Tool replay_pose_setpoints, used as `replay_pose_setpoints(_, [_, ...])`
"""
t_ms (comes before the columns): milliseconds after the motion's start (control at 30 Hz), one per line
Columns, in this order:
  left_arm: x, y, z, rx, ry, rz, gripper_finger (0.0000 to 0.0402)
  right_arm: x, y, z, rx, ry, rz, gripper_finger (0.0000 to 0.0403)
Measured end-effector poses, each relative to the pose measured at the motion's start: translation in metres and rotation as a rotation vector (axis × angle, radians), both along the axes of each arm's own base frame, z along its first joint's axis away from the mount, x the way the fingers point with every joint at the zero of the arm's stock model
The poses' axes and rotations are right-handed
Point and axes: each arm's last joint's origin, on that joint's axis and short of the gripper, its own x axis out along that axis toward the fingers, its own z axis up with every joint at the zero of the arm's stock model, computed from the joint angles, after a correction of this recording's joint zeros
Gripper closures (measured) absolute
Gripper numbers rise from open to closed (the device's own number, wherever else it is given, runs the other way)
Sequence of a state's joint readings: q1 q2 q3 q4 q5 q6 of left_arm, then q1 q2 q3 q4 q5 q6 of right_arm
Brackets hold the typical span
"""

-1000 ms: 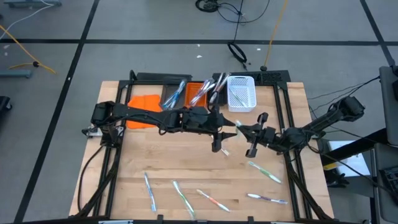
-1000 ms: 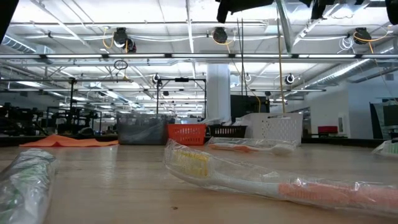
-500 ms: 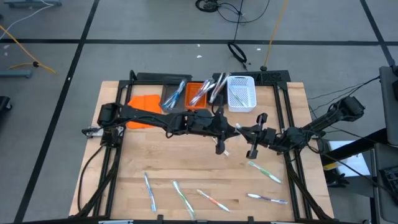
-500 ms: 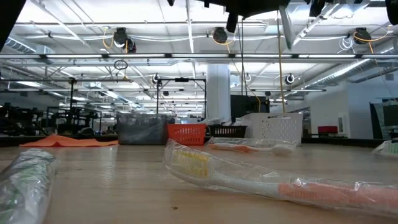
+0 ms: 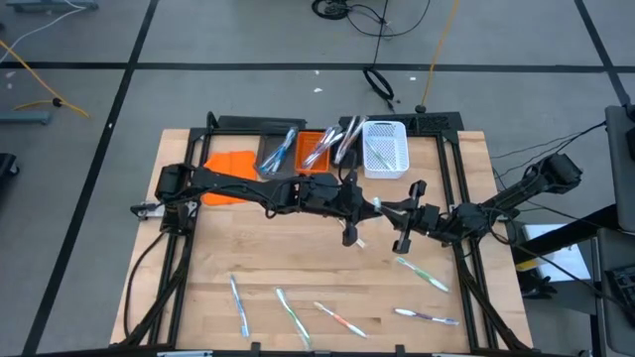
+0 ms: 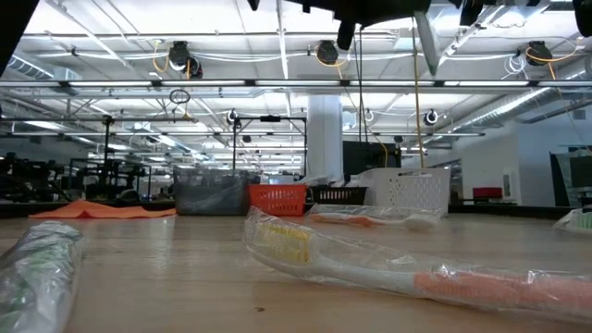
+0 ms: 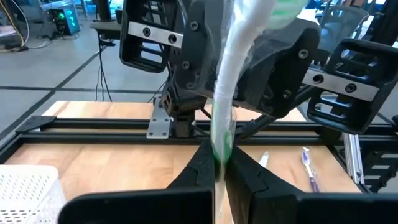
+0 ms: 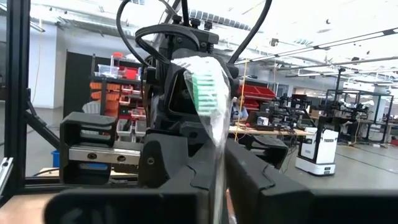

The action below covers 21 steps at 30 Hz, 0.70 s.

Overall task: Pick & Place Toothbrushes
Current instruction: Put the green toothbrush into the white bin

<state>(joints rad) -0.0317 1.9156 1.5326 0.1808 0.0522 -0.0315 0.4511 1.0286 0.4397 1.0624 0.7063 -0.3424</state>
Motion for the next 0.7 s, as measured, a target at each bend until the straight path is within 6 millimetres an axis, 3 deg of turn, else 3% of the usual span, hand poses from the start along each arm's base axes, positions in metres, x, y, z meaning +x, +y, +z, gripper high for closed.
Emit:
replay_pose_setpoints(400, [-0.015, 0.008, 0.02, 0.02, 0.012, 0.018, 0.0399, 0.001, 0.001, -0.004, -0.026, 0.049, -0.005, 0.0218])
replay_pose_setpoints(700, [-0.028, 0.017, 0.04, 0.038, -0.001, 0.041, 0.0399, 0.006, 0.001, -0.018, 0.049, 0.149, 0.022, 0.0184])
